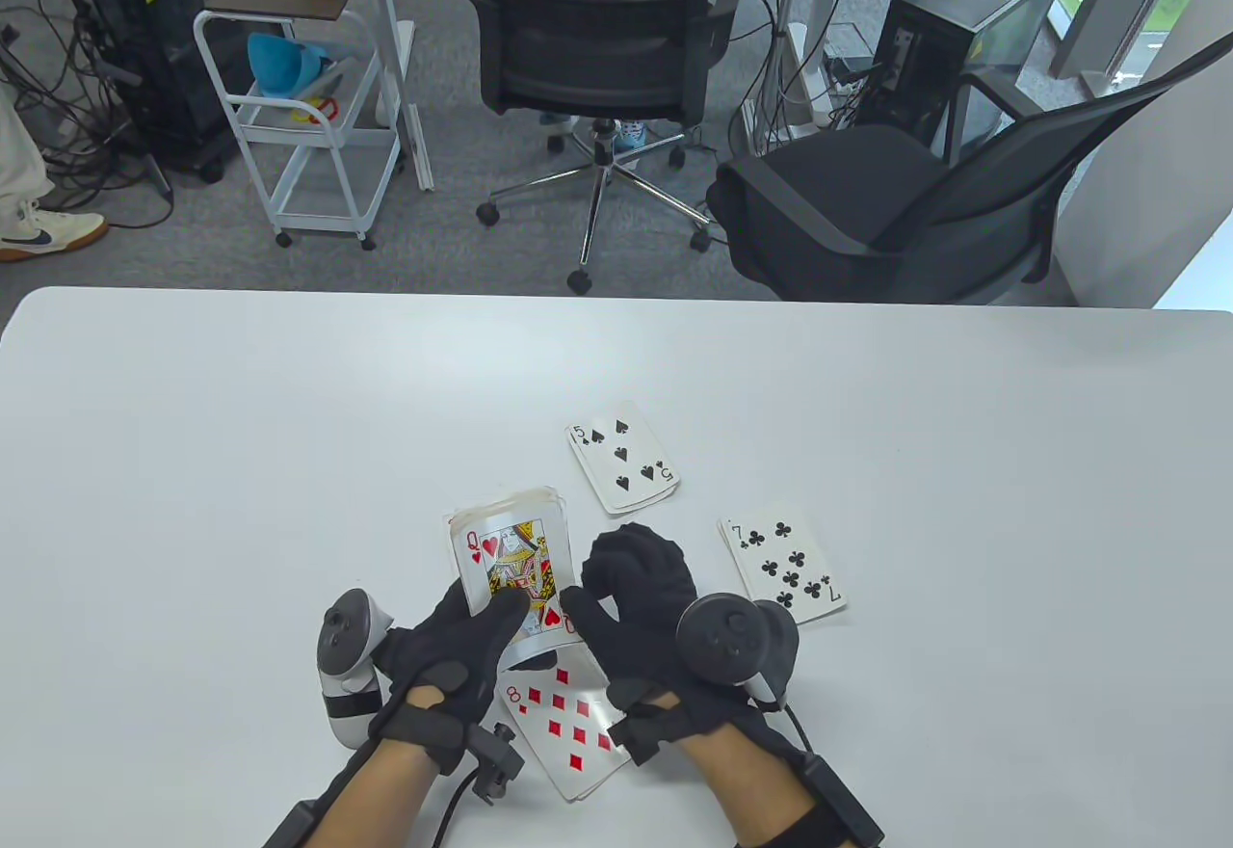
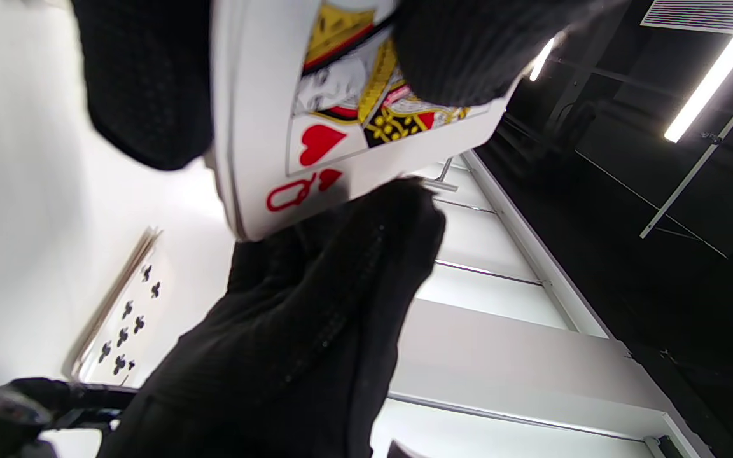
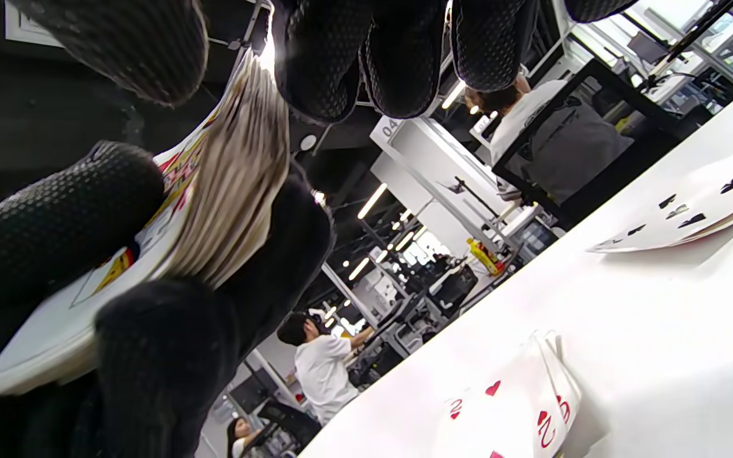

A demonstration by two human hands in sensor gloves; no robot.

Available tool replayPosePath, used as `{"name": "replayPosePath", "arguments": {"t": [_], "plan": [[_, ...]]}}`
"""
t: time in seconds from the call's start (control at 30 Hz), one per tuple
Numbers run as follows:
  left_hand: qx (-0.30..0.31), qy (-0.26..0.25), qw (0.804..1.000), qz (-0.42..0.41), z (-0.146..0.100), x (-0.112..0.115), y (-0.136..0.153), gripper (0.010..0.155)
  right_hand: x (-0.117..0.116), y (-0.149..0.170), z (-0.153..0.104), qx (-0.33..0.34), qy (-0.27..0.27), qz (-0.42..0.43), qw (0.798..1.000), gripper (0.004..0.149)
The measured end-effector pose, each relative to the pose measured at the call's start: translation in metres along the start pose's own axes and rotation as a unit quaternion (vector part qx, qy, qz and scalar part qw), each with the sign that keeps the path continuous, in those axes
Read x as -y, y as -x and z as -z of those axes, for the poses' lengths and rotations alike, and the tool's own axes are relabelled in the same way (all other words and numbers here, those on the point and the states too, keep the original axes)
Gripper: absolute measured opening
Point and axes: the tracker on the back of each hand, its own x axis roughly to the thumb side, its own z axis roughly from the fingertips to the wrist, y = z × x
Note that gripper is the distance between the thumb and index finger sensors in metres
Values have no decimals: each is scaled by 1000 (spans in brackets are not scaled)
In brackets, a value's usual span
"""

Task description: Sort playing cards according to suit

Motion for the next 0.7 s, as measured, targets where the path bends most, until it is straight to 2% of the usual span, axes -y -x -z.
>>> {"name": "replayPosePath", "arguments": {"t": [0.2, 0.4, 0.7], "plan": [[1, -5, 1000, 2, -1, -2, 0, 58, -7, -7, -2, 14, 1, -36, 999, 62], [0, -3, 1000, 3, -1, -1, 1, 58, -5, -8, -5, 13, 31, -48, 998, 65], [-15, 0, 1000, -7, 0, 2, 9, 58, -4, -5, -5, 6, 28, -20, 999, 53]]}}
